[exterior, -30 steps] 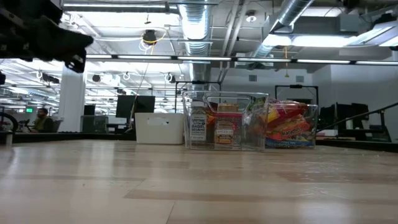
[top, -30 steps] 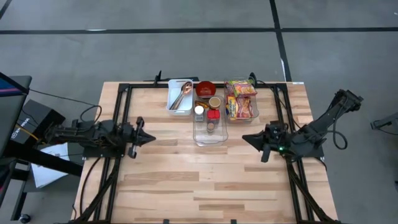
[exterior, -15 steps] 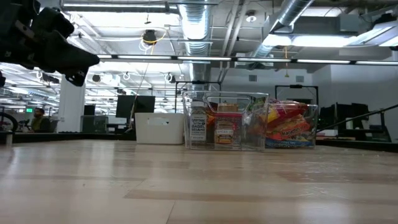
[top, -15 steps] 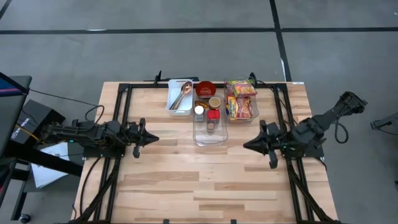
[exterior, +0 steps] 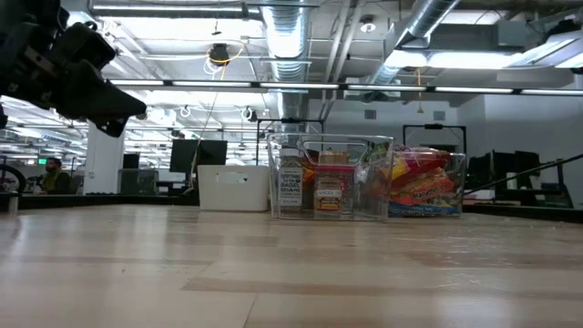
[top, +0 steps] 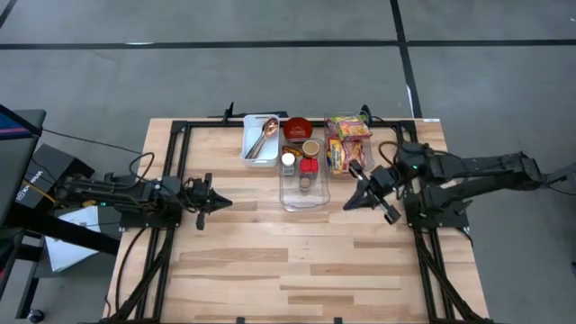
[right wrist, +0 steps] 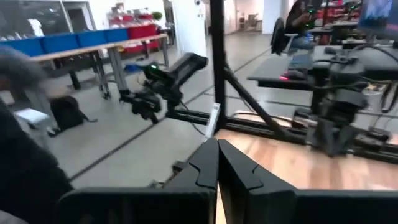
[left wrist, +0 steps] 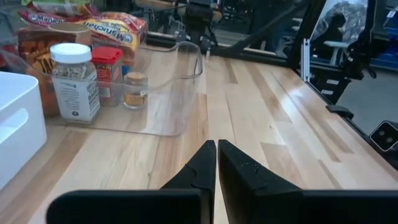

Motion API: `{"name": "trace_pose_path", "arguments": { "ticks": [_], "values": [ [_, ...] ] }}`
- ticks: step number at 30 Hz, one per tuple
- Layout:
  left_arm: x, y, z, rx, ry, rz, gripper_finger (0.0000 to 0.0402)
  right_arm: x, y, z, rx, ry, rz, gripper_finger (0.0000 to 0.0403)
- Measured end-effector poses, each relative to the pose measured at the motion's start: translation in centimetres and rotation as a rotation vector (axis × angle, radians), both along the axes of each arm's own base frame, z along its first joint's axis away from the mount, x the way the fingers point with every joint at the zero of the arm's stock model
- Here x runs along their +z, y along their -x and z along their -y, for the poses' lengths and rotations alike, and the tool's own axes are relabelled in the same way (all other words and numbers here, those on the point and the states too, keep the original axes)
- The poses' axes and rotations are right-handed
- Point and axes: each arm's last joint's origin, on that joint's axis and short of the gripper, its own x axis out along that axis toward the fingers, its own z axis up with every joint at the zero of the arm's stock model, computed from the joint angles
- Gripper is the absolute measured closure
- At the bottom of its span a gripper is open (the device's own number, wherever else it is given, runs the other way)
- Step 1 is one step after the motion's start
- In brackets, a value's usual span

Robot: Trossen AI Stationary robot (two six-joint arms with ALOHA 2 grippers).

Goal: Pick & Place Food Item
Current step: Return to Home Position

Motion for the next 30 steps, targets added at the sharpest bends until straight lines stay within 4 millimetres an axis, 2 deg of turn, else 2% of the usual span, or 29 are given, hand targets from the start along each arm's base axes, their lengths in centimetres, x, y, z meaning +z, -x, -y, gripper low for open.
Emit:
{"name": "trace_pose_path", "arguments": {
  "ticks": [8,11,15,20,30],
  "values": [
    [-0.2,-0.1,0.0,0.000,-0.001,-0.022,0.0389,-1.1,-1.2,2.7,-0.131,0.068,-0.017,0.0403],
    [-0.2,-0.1,0.0,0.000,-0.001,-0.021,0.0389,-2.6,-1.1,3.1,-0.177,0.066,-0.016,0.0403],
    [-0.2,-0.1,0.0,0.000,-0.001,-0.022,0.0389,-5.8,0.3,3.3,-0.248,0.010,0.009,0.0403],
    [-0.2,-0.1,0.0,0.000,-0.001,-0.021,0.0389,-9.6,2.3,2.7,-0.279,-0.086,0.062,0.0403],
    [-0.2,-0.1,0.0,0.000,-0.001,-0.021,0.0389,-14.3,5.5,1.8,-0.366,-0.158,0.083,0.0403]
  ]
}}
